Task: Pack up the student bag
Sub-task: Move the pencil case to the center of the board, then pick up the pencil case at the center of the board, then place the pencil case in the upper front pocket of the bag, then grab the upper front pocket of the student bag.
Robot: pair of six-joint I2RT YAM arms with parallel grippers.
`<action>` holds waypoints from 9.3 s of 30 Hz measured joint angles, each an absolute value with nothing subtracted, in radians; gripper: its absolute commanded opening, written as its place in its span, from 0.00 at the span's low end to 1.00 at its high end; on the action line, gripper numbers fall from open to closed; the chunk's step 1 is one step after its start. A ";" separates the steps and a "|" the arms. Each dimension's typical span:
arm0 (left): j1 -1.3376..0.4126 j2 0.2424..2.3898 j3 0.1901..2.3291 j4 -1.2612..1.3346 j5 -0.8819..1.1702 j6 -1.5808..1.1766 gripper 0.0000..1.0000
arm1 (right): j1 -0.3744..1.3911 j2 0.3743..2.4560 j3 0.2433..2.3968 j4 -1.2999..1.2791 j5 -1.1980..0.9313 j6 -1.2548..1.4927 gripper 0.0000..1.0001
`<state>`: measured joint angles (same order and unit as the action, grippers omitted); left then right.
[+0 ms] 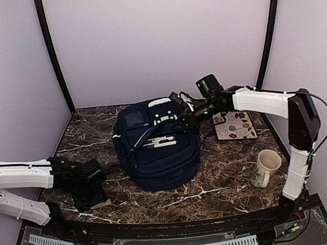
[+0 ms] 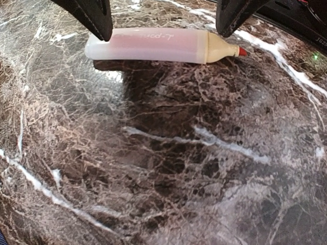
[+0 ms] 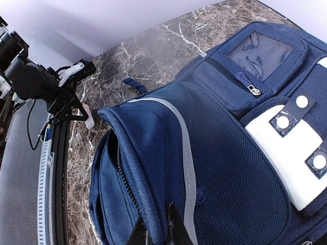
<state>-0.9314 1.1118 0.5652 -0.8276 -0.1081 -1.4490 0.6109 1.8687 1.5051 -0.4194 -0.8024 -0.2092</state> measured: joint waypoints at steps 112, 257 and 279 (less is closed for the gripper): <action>-0.679 1.637 0.963 -0.796 -0.061 -0.411 0.11 | 0.606 1.904 1.505 -0.419 -0.841 -0.198 0.00; -0.579 1.476 0.558 0.303 0.273 0.067 0.45 | 0.643 2.095 1.716 -0.690 -0.789 -0.454 0.38; -0.566 1.518 0.571 0.351 0.520 0.069 0.03 | 0.643 2.168 1.742 -0.704 -0.830 -0.455 0.38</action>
